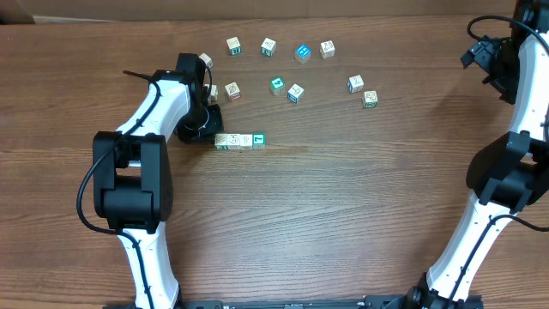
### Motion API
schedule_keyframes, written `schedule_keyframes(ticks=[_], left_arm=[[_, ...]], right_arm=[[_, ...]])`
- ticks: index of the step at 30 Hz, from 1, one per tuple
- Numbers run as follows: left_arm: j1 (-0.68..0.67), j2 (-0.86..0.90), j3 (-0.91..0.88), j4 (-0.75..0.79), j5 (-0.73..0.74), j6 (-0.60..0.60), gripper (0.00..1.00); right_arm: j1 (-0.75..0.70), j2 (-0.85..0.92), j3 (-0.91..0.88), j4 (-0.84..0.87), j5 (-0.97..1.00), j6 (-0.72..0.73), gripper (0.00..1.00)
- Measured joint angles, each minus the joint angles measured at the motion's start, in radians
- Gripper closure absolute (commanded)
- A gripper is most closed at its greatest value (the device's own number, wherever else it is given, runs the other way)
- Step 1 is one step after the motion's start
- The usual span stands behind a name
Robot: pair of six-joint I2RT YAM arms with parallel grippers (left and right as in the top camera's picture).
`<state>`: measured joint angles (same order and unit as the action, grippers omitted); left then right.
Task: Form a horizontal line
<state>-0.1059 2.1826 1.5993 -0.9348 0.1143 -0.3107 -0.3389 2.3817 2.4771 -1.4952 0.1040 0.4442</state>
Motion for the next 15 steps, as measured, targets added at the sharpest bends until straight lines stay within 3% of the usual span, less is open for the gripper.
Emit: schedule_keyframes(ticks=[3,15], left_arm=[[0.000,0.000,0.000,0.003,-0.008,0.002,0.81],[0.017,-0.001,0.000,0.029,-0.066,-0.012,0.80]], right_arm=[[0.000,0.000,0.000,-0.001,0.000,0.000,0.00],[0.000,0.000,0.000,-0.001,0.000,0.000,0.00]])
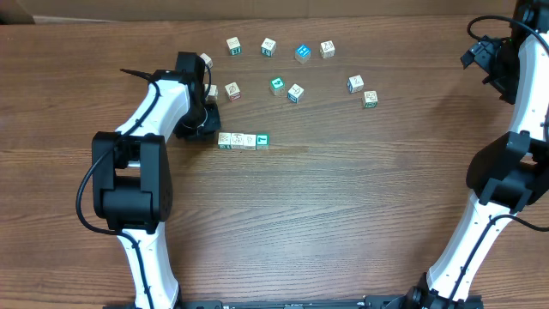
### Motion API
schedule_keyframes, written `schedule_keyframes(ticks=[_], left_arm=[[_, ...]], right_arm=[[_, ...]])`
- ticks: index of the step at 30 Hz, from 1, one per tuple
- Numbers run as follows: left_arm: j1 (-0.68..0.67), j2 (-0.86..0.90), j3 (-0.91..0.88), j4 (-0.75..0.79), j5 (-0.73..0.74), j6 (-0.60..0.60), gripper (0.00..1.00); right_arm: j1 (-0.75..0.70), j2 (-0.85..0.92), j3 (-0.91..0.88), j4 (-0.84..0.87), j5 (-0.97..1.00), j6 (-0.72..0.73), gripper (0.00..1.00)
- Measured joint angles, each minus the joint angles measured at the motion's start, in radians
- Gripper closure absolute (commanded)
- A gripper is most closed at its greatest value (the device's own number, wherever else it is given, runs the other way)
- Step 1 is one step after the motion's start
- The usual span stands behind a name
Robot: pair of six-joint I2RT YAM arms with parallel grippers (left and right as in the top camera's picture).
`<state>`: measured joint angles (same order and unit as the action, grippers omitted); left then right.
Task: Form a horizontal line
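A short row of several small cubes (244, 141) lies side by side, running left to right, left of the table's centre; its right end is a teal cube (262, 140). My left gripper (204, 129) is low over the table right at the row's left end. Its fingers are hidden under the black wrist, so I cannot tell how the jaws stand. The right gripper (477, 55) is raised at the far right corner, away from every cube, and its state is unclear.
Loose cubes lie scattered beyond the row: a far line with a blue one (302, 53), a teal one (277, 84) in the middle, two at the right (370, 99), and two by my left arm (211, 90). The wooden table (343, 215) stretches toward the front.
The row of cubes now lies a touch further right. My left gripper has shifted only slightly at the row's left end. The right arm has not moved.
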<state>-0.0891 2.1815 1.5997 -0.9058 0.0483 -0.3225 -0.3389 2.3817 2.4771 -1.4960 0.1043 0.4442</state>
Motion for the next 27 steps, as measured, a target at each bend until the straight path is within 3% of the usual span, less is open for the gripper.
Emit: schedule_keyframes(ticks=[3,4,6,7,27], left_arm=[[0.021,0.000,0.000,0.011,-0.010,0.000,0.77],[0.031,0.000,0.000,0.014,-0.013,0.000,0.67],[0.051,0.000,0.000,0.018,-0.021,-0.003,0.34],[0.060,-0.001,0.000,0.019,-0.025,-0.007,0.00],[0.079,-0.002,-0.002,0.017,-0.075,-0.015,0.01]], right_arm=[[0.000,0.000,0.000,0.000,0.000,0.000,0.00],[0.000,0.000,0.000,0.000,0.000,0.000,0.00],[0.000,0.000,0.000,0.000,0.000,0.000,0.00],[0.000,0.000,0.000,0.000,0.000,0.000,0.00],[0.000,0.000,0.000,0.000,0.000,0.000,0.00]])
